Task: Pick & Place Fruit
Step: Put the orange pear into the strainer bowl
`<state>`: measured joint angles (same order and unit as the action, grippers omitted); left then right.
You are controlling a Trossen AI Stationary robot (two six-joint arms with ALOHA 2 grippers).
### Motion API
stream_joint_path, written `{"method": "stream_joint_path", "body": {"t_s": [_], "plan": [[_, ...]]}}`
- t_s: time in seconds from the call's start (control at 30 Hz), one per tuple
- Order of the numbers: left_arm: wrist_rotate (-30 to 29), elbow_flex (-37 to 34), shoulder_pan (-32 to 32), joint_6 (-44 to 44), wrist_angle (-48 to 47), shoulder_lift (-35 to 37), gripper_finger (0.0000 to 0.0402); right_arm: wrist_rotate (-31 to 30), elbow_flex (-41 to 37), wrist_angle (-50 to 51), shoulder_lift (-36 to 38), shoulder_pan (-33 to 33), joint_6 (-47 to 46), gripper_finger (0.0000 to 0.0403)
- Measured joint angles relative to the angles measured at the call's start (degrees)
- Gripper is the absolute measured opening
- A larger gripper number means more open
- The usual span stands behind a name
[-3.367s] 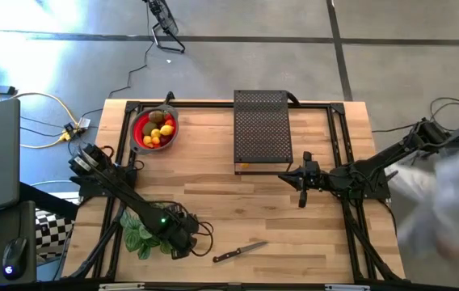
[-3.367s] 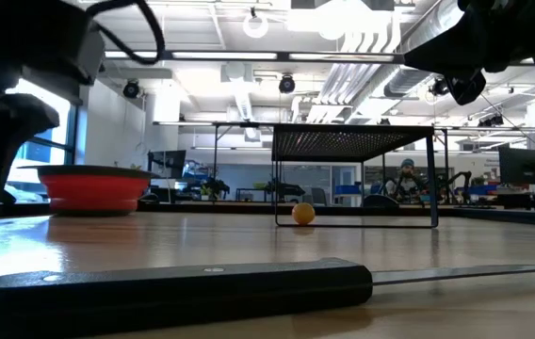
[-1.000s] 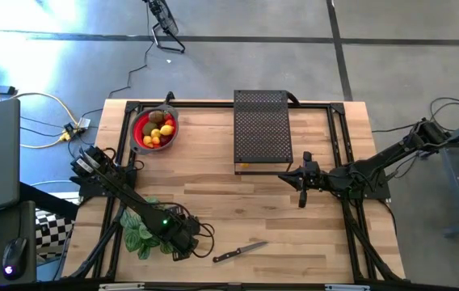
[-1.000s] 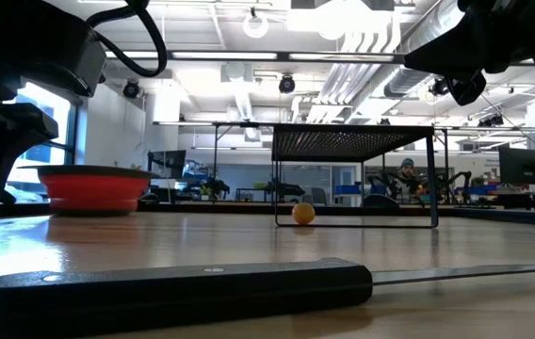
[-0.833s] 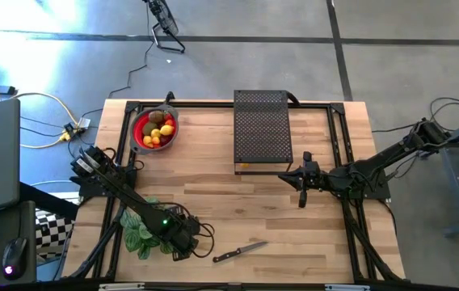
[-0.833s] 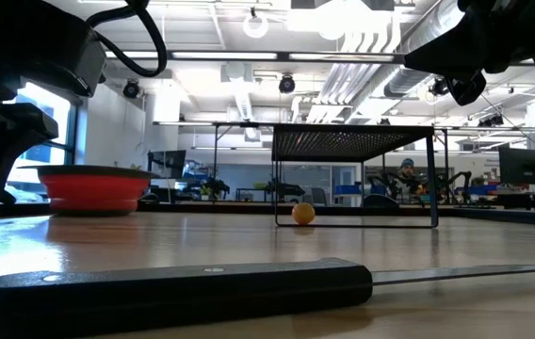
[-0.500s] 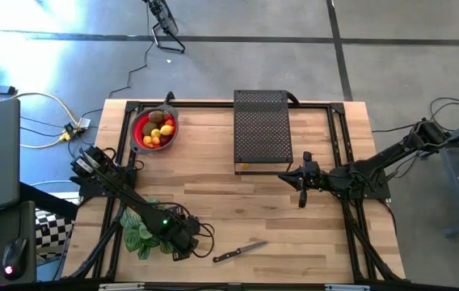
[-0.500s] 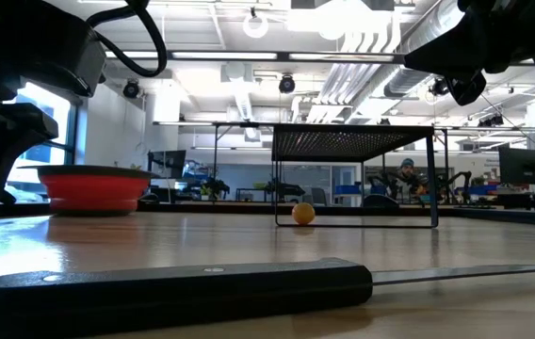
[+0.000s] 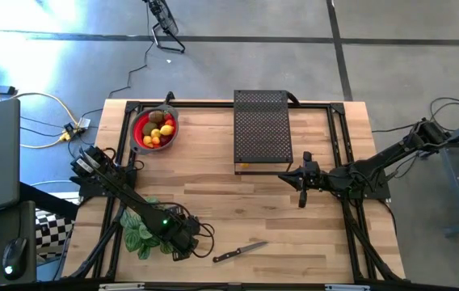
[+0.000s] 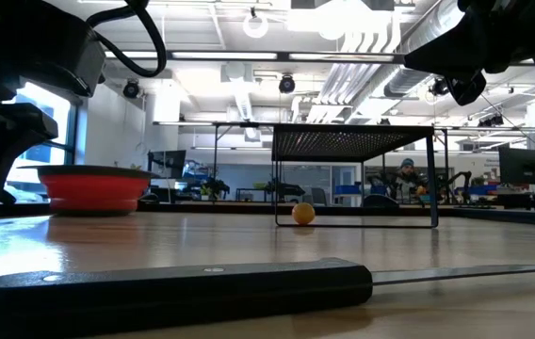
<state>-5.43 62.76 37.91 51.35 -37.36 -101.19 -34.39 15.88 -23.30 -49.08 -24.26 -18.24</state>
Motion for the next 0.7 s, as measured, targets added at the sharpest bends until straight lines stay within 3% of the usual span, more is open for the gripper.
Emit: {"method": "stream_joint_path", "body": {"t_s": [0.17, 0.5, 0.7], "plan": [[0.0, 0.0, 0.0, 0.0, 0.0, 0.0, 0.0255, 0.0, 0.0, 0.0, 0.0, 0.0, 0.0, 0.0003], [0.0, 0.0, 0.0, 0.0, 0.0, 0.0, 0.0165, 0.0, 0.0, 0.0, 0.0, 0.0, 0.1, 0.0003], [-0.1, 0.0, 0.0, 0.0, -0.1, 0.1, 0.0139, 0.0, 0.0, 0.0, 0.0, 0.0, 0.1, 0.0003]]}}
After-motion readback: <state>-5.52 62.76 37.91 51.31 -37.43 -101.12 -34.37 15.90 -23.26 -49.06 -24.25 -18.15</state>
